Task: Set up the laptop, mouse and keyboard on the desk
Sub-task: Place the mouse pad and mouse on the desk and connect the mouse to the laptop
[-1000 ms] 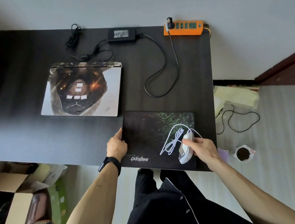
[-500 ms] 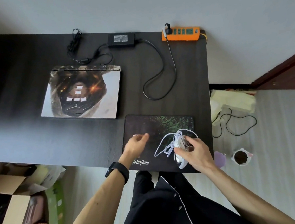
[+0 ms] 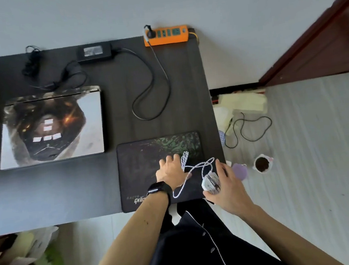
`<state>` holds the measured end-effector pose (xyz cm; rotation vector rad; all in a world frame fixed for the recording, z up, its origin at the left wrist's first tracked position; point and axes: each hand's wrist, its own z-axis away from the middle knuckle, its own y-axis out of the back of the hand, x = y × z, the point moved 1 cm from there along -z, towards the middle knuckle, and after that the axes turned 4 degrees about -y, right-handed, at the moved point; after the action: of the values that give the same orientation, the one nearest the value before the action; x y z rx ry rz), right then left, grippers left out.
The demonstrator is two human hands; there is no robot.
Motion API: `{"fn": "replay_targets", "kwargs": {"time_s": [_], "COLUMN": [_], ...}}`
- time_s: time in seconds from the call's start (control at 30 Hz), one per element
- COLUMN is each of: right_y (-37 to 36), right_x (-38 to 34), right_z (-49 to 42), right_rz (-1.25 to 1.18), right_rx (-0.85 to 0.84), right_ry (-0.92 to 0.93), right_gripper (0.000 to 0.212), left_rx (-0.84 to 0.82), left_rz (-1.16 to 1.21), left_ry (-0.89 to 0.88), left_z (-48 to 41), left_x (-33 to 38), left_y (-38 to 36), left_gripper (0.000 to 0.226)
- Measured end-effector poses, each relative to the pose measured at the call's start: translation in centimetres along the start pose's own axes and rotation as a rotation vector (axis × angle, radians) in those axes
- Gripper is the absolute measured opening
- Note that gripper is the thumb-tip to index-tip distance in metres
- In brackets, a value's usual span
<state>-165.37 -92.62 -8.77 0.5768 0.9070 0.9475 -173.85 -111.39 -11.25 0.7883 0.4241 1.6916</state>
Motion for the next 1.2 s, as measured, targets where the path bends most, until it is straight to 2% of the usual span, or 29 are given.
{"fn": "replay_targets", "kwargs": {"time_s": [0.07, 0.1, 0.17, 0.27, 0.37, 0.43, 0.53, 0.63, 0.77, 0.83, 0.93, 0.97, 1.03, 1.1, 1.2], "right_y": [-0.1, -0.1, 0.1, 0.5, 1.0, 0.8, -0.4, -1.7, -2.1, -2.2, -3.0, -3.4, -3.9, -4.4, -5.4], "right_x": [0.4, 0.5, 0.2, -1.1, -4.5, -7.8, -12.3, -15.1, -15.1, -14.7, -13.8, -13.4, -12.9, -12.5, -11.8], "right_z": [0.4, 0.5, 0.7, 0.2, -1.3, -2.8, -4.8, -5.8, -6.0, -5.7, -4.7, -4.4, -3.5, -3.1, -2.2], "right_rz": [-0.028, -0.053, -0.098, -0.095, -0.044, -0.009, 0.053, 0.086, 0.061, 0.095, 0.224, 0.225, 0.229, 0.228, 0.249], "right_rx": [0.009, 0.01, -0.005, -0.036, -0.103, -0.113, -0.107, -0.151, -0.323, -0.451, -0.497, -0.463, -0.37, -0.307, -0.256], "right_ry": [-0.034, -0.049, -0.085, -0.102, -0.064, 0.001, 0.032, -0.039, -0.11, -0.121, -0.134, -0.156, -0.163, -0.194, -0.22], "right_gripper": [0.107, 0.105, 0.097, 0.066, 0.049, 0.045, 0.051, 0.057, 0.055, 0.062, 0.074, 0.072, 0.063, 0.055, 0.054], "left_rx": [0.06, 0.105, 0.219, 0.373, 0.635, 0.74, 0.786, 0.743, 0.728, 0.669, 0.375, 0.305, 0.311, 0.335, 0.282], "left_rz": [-0.079, -0.047, 0.223, 0.704, 0.873, 0.908, 0.958, 1.112, 1.442, 1.29, 0.737, 0.575, 0.307, 0.115, -0.064], "left_ry": [-0.03, -0.028, 0.025, 0.138, 0.171, 0.167, 0.161, 0.211, 0.329, 0.411, 0.455, 0.416, 0.32, 0.161, -0.083], "left_z": [0.0, 0.1, 0.1, 0.2, 2.0, 3.8, 5.6, 6.8, 7.8, 7.5, 6.6, 6.1, 5.7, 4.1, 1.8], "left_x": [0.4, 0.3, -0.9, -5.0, -9.9, -12.0, -13.3, -14.1, -15.0, -16.8, -18.5, -18.6, -17.9, -16.7, -14.7], "left_y": [-0.2, -0.1, 1.5, 6.3, 12.8, 16.2, 18.4, 17.6, 16.1, 15.5, 13.7, 13.0, 11.8, 10.7, 8.5], "left_gripper": [0.04, 0.033, 0.028, 0.026, 0.014, 0.015, 0.02, 0.027, 0.011, 0.022, 0.054, 0.063, 0.071, 0.066, 0.061]}}
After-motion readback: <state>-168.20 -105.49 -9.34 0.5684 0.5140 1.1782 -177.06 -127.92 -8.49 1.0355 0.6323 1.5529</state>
